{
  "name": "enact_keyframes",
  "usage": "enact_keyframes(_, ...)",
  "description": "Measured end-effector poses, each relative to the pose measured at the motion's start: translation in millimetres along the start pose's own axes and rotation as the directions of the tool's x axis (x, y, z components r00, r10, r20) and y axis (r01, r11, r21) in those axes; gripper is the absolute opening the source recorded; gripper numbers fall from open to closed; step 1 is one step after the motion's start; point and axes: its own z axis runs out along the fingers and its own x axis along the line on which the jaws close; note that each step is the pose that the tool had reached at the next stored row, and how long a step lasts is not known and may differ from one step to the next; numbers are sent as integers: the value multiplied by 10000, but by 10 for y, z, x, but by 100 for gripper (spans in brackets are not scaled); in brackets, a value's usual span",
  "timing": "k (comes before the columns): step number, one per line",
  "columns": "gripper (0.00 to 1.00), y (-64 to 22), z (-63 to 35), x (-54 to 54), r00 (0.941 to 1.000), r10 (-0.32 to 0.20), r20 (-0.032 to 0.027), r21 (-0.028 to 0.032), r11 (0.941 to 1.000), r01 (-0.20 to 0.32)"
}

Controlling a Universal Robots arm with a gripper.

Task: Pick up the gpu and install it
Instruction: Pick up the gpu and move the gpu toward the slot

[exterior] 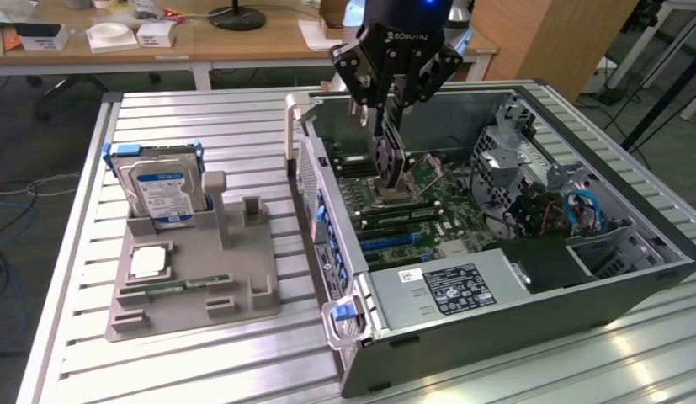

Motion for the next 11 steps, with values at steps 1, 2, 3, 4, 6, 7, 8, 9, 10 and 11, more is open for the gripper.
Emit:
enact_keyframes(1,26,0,0,-12,10000,-2,0,0,10000,2)
enact_keyframes(2,26,1,1,-23,10000,-5,0,0,10000,5)
enact_keyframes(3,26,1,1,-35,10000,-8,0,0,10000,8)
enact_keyframes(4,26,1,1,-45,10000,-10,0,0,10000,10)
enact_keyframes(6,26,2,2,-67,10000,-16,0,0,10000,16)
enact_keyframes(7,26,2,2,-77,10000,-18,0,0,10000,18)
enact_keyframes(8,26,2,2,-88,10000,-21,0,0,10000,21)
enact_keyframes(9,26,3,3,-98,10000,-23,0,-1,10000,23)
enact_keyframes(10,26,3,3,-108,10000,-25,0,-1,10000,25)
enact_keyframes(11,26,3,3,-118,10000,-28,-1,-1,10000,28)
